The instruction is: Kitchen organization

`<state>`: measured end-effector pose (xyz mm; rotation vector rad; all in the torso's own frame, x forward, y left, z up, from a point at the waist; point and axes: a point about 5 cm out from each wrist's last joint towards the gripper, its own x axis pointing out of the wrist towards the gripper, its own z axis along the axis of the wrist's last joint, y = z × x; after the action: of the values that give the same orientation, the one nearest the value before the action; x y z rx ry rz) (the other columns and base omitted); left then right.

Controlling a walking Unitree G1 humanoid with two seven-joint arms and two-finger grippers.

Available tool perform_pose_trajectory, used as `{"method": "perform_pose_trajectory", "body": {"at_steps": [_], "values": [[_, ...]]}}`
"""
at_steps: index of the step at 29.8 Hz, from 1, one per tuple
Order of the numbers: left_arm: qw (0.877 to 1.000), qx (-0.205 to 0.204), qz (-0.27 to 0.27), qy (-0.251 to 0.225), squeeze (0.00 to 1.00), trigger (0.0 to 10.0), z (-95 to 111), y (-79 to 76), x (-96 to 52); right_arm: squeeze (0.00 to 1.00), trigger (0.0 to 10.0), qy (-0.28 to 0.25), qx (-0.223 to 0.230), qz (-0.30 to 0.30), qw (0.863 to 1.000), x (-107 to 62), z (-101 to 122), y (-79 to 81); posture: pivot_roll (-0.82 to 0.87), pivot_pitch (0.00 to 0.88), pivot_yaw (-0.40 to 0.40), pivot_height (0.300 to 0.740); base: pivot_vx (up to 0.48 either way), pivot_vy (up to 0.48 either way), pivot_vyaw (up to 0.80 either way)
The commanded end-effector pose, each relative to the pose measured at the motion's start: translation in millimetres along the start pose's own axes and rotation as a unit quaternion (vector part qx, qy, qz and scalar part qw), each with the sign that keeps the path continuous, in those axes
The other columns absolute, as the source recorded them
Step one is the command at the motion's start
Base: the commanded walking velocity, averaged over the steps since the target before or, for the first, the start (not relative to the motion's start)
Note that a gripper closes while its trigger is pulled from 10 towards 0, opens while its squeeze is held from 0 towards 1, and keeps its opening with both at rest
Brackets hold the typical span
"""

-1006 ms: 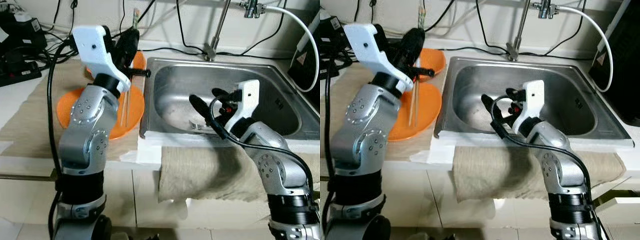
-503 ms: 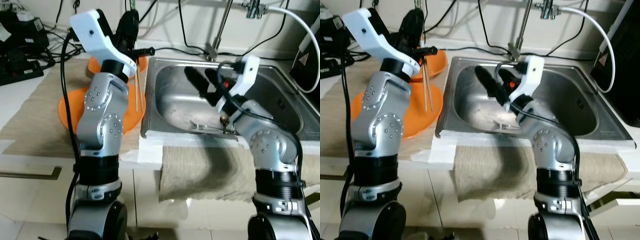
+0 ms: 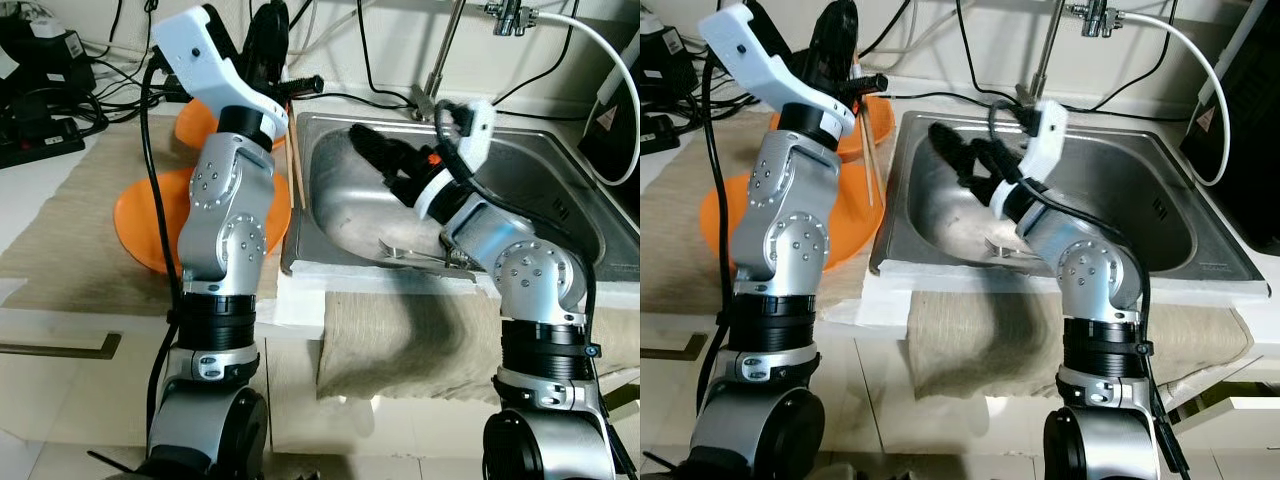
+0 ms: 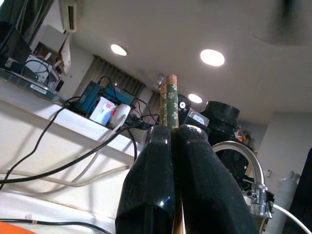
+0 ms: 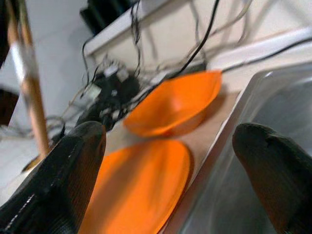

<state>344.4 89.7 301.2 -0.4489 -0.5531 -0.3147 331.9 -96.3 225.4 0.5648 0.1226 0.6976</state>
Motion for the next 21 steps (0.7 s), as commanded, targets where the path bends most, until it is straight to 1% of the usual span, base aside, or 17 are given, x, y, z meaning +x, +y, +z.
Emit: {"method": "perform_pose_trajectory", "body": {"at_steps": [1,4,8,17,19,21], "values": [[1.0,0.002,-0.018,-0.004,0.0,10.0,0.3,-9.3,5.3,0.0,10.0,0.007,-0.001,0.017,1.0,-0.1,-0.3,5.8,0.03,0.0,-0.068,0.732,0.0,0.0,0.0],[1.0,0.008,-0.02,-0.007,0.0,10.0,-0.6,-10.3,7.3,0.0,10.0,0.016,0.0,0.026,1.0,1.5,-2.2,8.9,0.03,0.0,-0.071,0.732,0.0,0.0,0.0],[1.0,0.015,-0.018,-0.008,0.0,10.0,-6.2,-9.4,10.8,0.0,10.0,0.036,-0.002,0.044,0.998,2.7,-9.5,17.5,0.02,0.0,-0.075,0.732,0.0,0.0,0.0],[0.999,0.033,-0.014,-0.005,0.0,10.0,-13.9,-4.7,10.1,0.0,10.0,0.048,-0.001,0.063,0.997,0.7,-9.4,25.8,0.02,0.0,-0.076,0.732,0.0,0.0,0.0],[0.999,0.033,-0.016,-0.006,0.0,10.0,-14.6,-7.3,9.8,0.0,10.0,0.051,-0.002,0.066,0.997,0.6,-10.4,27.5,0.02,0.0,-0.076,0.732,0.0,0.0,0.0],[0.999,0.023,-0.023,-0.009,0.0,10.0,-13.9,-13.6,9.8,0.0,10.0,0.054,-0.004,0.066,0.996,1.6,-12.0,28.2,0.01,0.0,-0.075,0.732,0.0,0.0,0.0]]}}
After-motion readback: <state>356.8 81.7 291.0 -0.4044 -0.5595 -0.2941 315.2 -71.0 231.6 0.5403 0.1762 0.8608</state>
